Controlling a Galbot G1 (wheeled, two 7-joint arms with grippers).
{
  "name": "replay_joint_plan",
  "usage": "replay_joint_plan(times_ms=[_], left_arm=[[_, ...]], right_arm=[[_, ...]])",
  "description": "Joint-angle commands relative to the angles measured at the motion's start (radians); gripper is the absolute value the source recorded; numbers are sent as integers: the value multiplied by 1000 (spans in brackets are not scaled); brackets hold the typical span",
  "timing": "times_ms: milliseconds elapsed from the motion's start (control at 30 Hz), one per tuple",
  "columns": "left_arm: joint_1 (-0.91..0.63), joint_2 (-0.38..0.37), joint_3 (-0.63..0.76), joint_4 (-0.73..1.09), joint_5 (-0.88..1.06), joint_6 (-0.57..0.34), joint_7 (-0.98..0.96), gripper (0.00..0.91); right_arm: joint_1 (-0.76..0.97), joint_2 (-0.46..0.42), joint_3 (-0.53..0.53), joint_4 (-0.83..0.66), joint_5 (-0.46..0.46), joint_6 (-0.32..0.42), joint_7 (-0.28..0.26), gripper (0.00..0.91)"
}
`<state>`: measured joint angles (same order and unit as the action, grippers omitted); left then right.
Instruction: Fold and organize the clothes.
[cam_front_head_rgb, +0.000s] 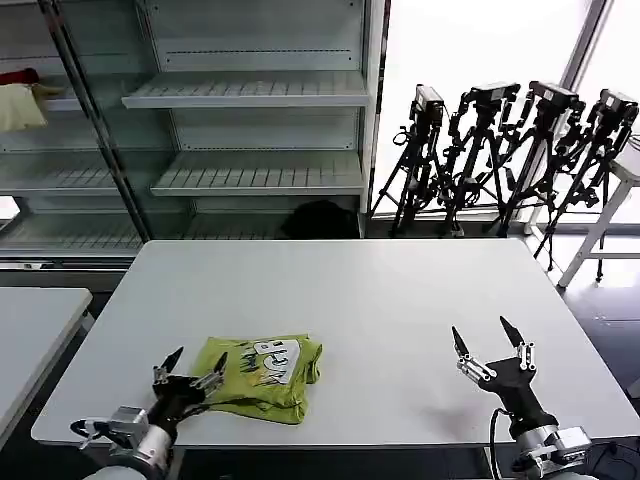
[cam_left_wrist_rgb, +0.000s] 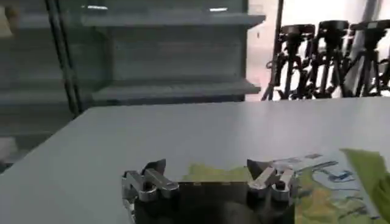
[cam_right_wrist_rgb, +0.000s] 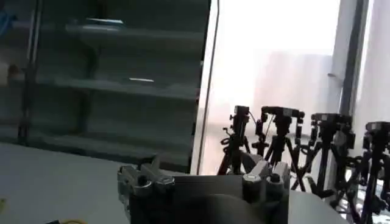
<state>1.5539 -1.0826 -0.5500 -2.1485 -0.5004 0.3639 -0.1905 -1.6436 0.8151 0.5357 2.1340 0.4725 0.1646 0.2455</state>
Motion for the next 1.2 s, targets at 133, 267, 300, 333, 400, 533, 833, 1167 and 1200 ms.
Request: replay_joint_plan(times_ms=[133, 267, 300, 333, 400, 533, 833, 1167, 1200], left_arm=[[-3, -63, -101, 32, -157, 87, 4, 907], [-25, -69, -96, 52, -185, 93, 21, 907], [-26, -72, -94, 55, -189, 92, 22, 907], [-25, -75, -91, 55, -192, 91, 30, 907], [-19, -82, -81, 56, -189, 87, 41, 907], [-30, -97, -70, 67, -188, 82, 54, 907], [-35, -102, -57, 76, -200, 86, 60, 877], [-46, -124, -39, 108, -198, 58, 77, 322], [-46, -125, -39, 110, -198, 55, 79, 242]], right_arm=[[-13, -3, 11, 1, 4, 2, -1, 907], [-13, 1, 8, 1, 5, 6, -6, 907], [-13, 1, 8, 0, 5, 6, -6, 907], [-12, 1, 5, -3, 4, 6, -7, 907], [-10, 2, 2, -6, 2, 7, -7, 907], [-5, 2, -3, -5, 1, 5, -9, 907], [8, 4, -17, -11, -5, 2, -7, 907], [10, 4, -18, -9, -5, 1, -9, 907], [10, 4, -18, -9, -5, 1, -9, 907]])
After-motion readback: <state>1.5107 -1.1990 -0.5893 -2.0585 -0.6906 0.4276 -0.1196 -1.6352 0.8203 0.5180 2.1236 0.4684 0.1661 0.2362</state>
